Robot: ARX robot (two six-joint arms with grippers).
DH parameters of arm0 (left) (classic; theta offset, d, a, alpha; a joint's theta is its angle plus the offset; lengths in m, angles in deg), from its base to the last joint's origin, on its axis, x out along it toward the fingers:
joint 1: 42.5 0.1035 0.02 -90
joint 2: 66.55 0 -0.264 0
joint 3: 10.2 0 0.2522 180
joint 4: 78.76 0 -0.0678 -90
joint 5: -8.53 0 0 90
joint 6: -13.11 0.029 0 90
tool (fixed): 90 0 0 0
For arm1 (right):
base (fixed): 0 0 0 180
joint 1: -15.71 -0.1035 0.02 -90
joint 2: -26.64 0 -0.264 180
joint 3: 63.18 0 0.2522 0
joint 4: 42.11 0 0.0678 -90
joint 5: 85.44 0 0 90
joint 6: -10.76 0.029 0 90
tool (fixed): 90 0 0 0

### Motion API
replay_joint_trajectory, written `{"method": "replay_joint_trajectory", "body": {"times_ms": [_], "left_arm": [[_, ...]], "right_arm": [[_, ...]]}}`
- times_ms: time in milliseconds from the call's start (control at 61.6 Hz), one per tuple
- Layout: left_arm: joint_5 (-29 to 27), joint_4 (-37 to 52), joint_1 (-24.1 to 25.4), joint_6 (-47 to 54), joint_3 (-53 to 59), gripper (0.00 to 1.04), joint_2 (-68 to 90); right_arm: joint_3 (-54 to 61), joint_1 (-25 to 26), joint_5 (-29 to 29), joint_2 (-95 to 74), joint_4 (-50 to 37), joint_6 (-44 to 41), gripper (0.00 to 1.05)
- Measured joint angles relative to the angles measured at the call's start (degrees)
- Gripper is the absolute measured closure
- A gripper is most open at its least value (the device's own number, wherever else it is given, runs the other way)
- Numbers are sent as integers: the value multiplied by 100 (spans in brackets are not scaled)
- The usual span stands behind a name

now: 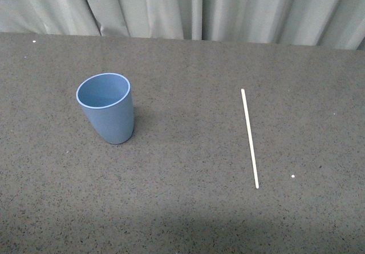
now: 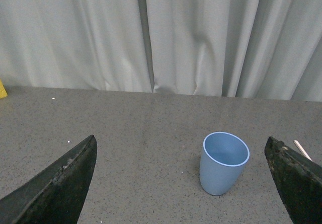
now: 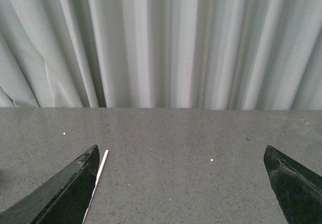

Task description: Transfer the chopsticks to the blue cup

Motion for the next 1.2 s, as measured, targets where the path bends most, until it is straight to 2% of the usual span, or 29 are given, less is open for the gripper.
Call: {"method": "replay_joint_trajectory", "body": {"times_ms": [991, 1007, 1039, 1072, 1121, 1202], "left_arm": [[-2, 0, 0, 0, 0, 7, 0], [0, 0, 0, 0, 0, 7, 0], [0, 0, 0, 0, 0, 7, 0], [-7, 0, 0, 0, 0, 7, 0], [-4, 0, 0, 0, 0, 7, 0], [0, 0, 0, 0, 0, 7, 2]], "right_arm": [[0, 0, 0, 0, 0, 0, 9], [-7, -13, 26, -13, 24, -28, 9], [-184, -223, 684, -251, 483, -461, 9], [-302, -385, 1093, -634, 605, -903, 9], [-378, -468, 1115, -1154, 485, -1397, 9], [-511, -514, 949, -2068, 24, -1600, 9]]}}
